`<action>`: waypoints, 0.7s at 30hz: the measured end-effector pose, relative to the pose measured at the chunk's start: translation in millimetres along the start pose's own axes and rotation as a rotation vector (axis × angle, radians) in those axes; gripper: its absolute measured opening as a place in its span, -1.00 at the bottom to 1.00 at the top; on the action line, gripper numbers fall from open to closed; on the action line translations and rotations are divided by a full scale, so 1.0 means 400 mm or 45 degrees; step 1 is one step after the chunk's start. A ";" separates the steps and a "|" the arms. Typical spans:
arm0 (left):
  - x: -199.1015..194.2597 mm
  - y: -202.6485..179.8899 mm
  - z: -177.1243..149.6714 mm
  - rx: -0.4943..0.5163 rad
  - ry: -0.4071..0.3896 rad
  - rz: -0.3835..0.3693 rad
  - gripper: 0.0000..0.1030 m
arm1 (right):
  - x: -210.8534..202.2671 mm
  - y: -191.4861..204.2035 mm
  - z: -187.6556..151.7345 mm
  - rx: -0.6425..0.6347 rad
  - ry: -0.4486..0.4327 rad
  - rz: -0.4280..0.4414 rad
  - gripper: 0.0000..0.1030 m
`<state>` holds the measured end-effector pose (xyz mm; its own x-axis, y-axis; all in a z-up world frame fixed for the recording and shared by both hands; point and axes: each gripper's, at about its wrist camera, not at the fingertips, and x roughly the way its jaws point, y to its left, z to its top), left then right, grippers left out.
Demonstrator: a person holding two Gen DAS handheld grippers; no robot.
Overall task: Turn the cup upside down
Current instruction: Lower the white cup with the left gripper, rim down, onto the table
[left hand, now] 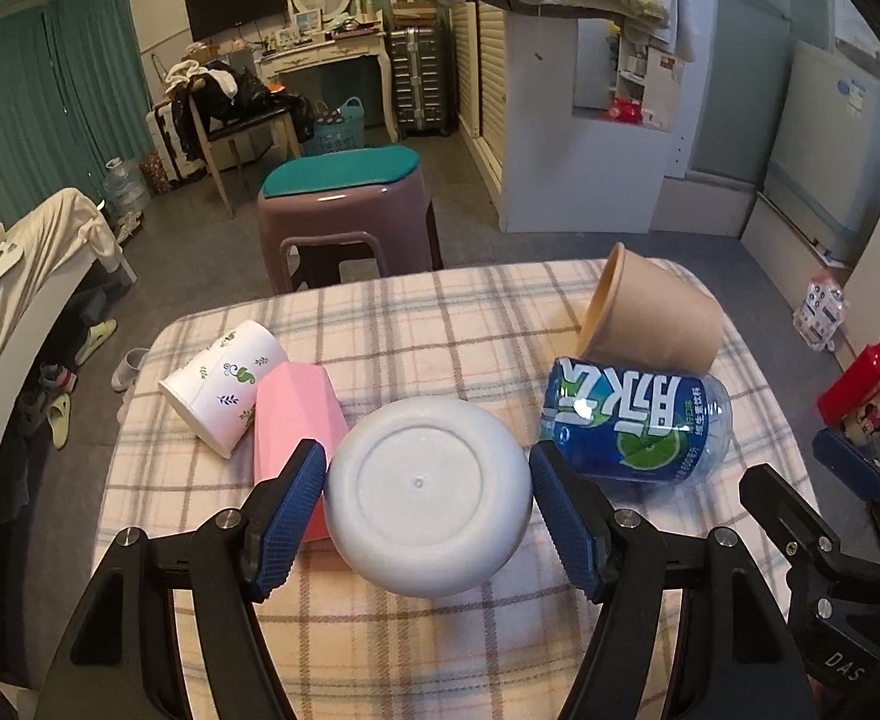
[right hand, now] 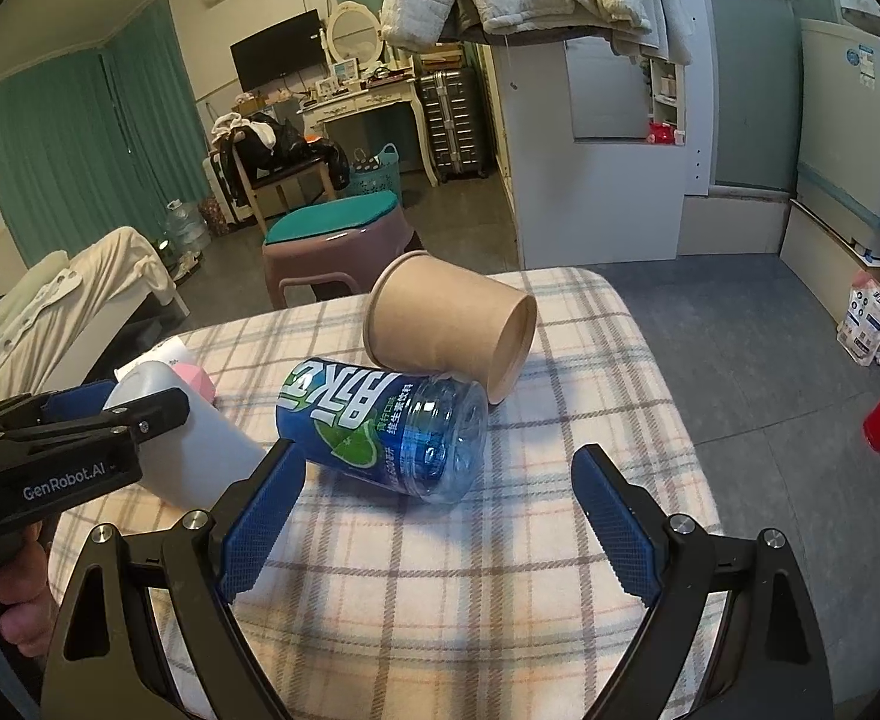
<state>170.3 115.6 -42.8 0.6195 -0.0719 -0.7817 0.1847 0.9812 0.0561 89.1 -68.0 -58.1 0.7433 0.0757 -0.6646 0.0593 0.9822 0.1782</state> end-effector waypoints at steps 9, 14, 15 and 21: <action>0.018 -0.016 -0.016 0.045 0.003 0.015 0.40 | -0.014 -0.001 0.000 -0.002 -0.007 -0.012 0.76; 0.017 -0.026 -0.016 0.072 -0.039 0.020 0.52 | -0.028 -0.001 -0.002 -0.003 -0.012 -0.019 0.76; 0.014 -0.027 -0.015 0.074 -0.054 0.031 0.66 | -0.033 -0.003 -0.002 -0.003 -0.015 -0.024 0.76; -0.025 -0.016 -0.004 0.049 -0.116 0.009 0.72 | -0.069 -0.003 0.000 -0.001 -0.041 -0.034 0.76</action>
<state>161.7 110.2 -36.4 0.6874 -0.0830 -0.7215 0.2085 0.9742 0.0866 68.3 -71.1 -39.9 0.7627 0.0435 -0.6453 0.0789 0.9840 0.1596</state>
